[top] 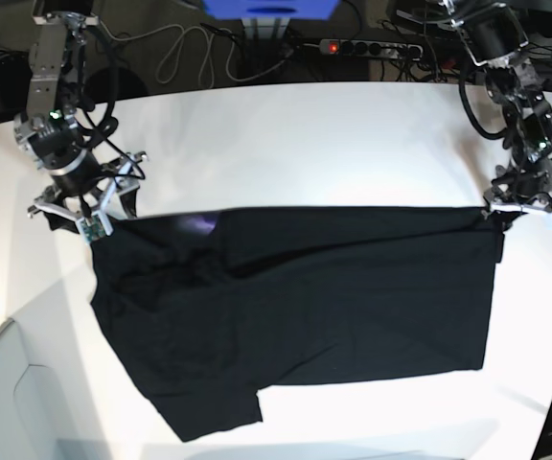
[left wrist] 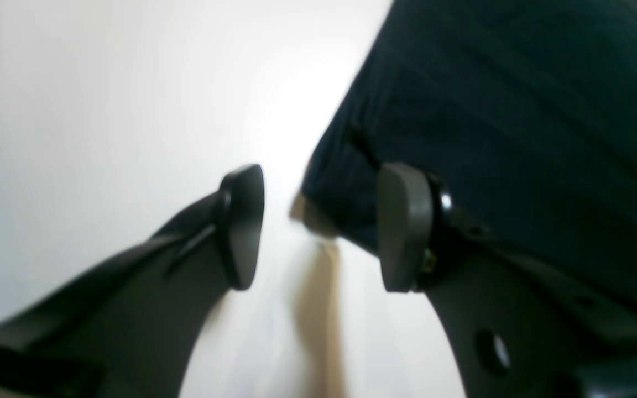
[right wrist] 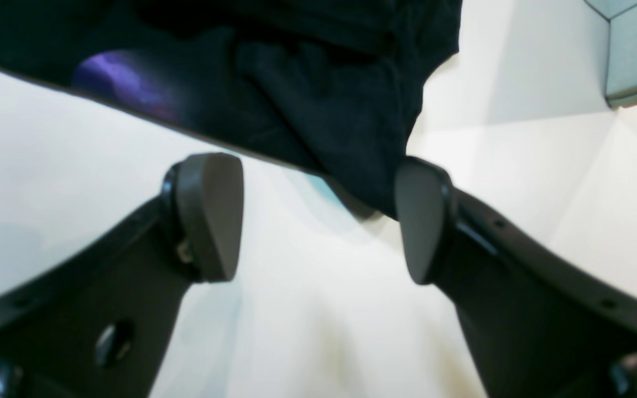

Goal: Fold the T-shirt properly
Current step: 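Regrasp the folded edge with both grippers at its corners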

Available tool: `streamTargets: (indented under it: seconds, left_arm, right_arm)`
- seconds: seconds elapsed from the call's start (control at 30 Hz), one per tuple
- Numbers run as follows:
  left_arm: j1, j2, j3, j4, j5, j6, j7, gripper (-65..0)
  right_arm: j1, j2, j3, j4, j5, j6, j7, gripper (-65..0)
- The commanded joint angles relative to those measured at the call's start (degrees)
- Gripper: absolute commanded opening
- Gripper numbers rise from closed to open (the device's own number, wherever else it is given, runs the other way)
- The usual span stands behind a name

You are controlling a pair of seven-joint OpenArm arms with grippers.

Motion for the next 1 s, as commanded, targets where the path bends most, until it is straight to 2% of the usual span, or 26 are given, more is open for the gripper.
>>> streamTargets:
  seconds: [0.0, 0.1, 0.43, 0.57, 0.7, 0.77, 0.87, 0.97]
  left_arm:
    - [-1.06, -0.85, -0.21, -0.43, 1.05, -0.12, -0.95, -33.4]
    - [-2.64, -0.76, -0.21, -2.45, 3.52, -0.47, -0.95, -33.5]
    - [-3.78, -0.59, -0.04, -2.98, 3.52, -0.56, -0.95, -33.7]
    - [-3.70, -0.59, 3.30, -2.98, 3.87, -0.56, -0.95, -33.8]
    - [-3.43, -0.24, 3.65, -2.98, 3.87, -0.56, -0.95, -33.9]
    - [-3.43, 0.11, 3.57, -2.98, 3.96, -0.56, -0.95, -36.9]
    - [-3.34, 0.11, 3.57, -2.98, 3.96, -0.56, -0.95, -45.1]
    - [-3.26, 0.11, 3.57, -3.42, 3.96, -0.56, -0.95, -48.5]
  right_arm:
    - [0.36, 0.60, 0.28, 1.05, 0.22, 0.46, 1.02, -23.2]
    - [0.36, 0.69, 0.37, 1.05, 0.22, 0.46, 1.02, -23.2]
    - [0.36, 0.69, 0.19, 1.05, 0.22, 0.46, 1.02, -23.2]
    - [0.36, 0.69, 0.19, 1.05, 0.22, 0.46, 1.02, -23.2]
    - [0.45, 0.69, 0.28, 1.05, 0.22, 0.46, 1.02, -23.2]
    - [0.45, 0.69, 0.46, 1.05, 0.22, 0.46, 1.02, -23.2]
    - [0.45, 0.78, 0.46, 1.05, 0.22, 0.46, 1.02, -23.2]
    - [0.45, 0.78, 0.54, 1.05, 0.22, 0.46, 1.02, -23.2]
